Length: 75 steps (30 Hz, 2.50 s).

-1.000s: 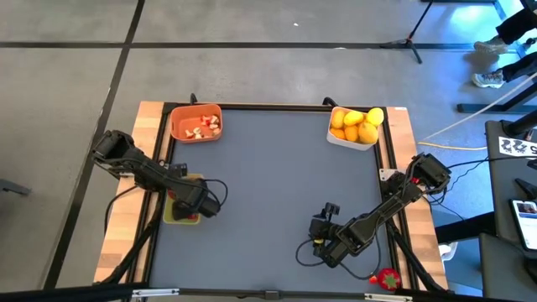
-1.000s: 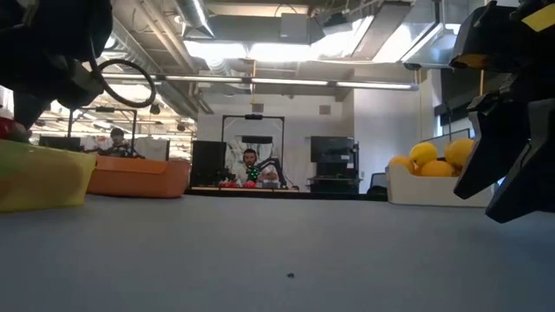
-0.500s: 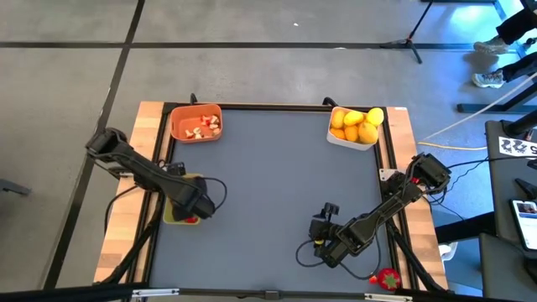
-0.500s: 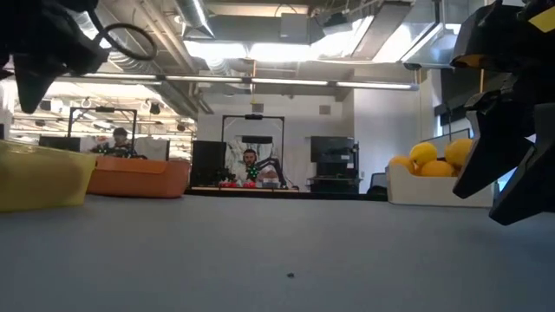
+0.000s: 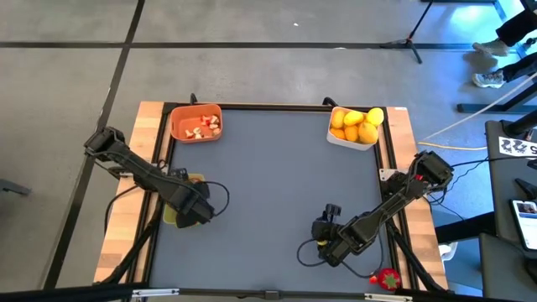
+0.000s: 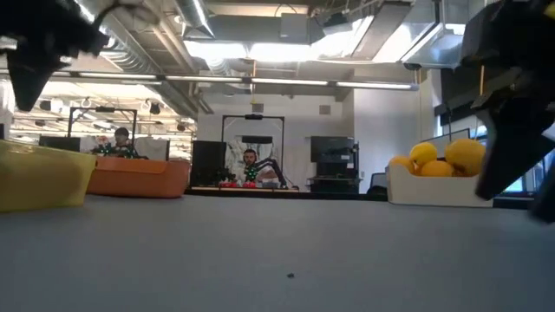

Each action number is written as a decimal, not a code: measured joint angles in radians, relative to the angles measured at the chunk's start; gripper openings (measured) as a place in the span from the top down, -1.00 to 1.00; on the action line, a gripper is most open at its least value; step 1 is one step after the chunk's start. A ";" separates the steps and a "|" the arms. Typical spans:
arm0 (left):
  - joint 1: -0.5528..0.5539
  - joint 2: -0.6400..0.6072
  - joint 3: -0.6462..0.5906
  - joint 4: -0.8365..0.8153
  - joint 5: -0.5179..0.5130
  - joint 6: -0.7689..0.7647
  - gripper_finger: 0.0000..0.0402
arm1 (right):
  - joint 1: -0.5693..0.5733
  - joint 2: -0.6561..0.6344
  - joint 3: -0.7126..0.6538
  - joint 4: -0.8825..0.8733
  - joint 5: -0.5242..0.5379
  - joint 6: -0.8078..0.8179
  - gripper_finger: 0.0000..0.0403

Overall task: Sort produce into baskets
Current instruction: Put the red tomato into the yellow bin

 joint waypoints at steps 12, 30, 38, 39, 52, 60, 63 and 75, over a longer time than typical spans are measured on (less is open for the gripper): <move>-0.085 0.000 0.101 0.404 -0.080 -0.049 -0.93 | 0.115 -0.182 0.013 -0.034 -0.374 0.260 -0.59; -0.128 0.000 0.067 0.628 -0.237 0.046 -0.94 | 0.228 -0.190 0.135 -0.335 -0.811 0.518 -0.59; -0.128 0.000 0.002 0.674 -0.243 0.055 -0.94 | 0.320 -0.176 0.134 -0.390 -0.845 0.580 -0.59; -0.128 0.000 -0.003 0.679 -0.243 0.055 -0.94 | 0.328 -0.168 0.134 -0.392 -0.844 0.581 -0.59; -0.128 0.000 -0.021 0.685 -0.243 0.062 -0.94 | 0.373 -0.050 0.133 -0.323 -0.858 0.581 -0.59; -0.128 0.000 -0.021 0.686 -0.243 0.068 -0.93 | 0.396 0.016 0.138 -0.306 -0.928 0.553 -0.59; -0.128 0.000 -0.021 0.688 -0.243 0.068 -0.93 | 0.396 0.017 0.138 -0.310 -0.922 0.553 -0.59; -0.128 0.000 -0.021 0.728 -0.243 0.151 -0.93 | 0.382 0.018 0.135 -0.313 -0.927 0.551 -0.05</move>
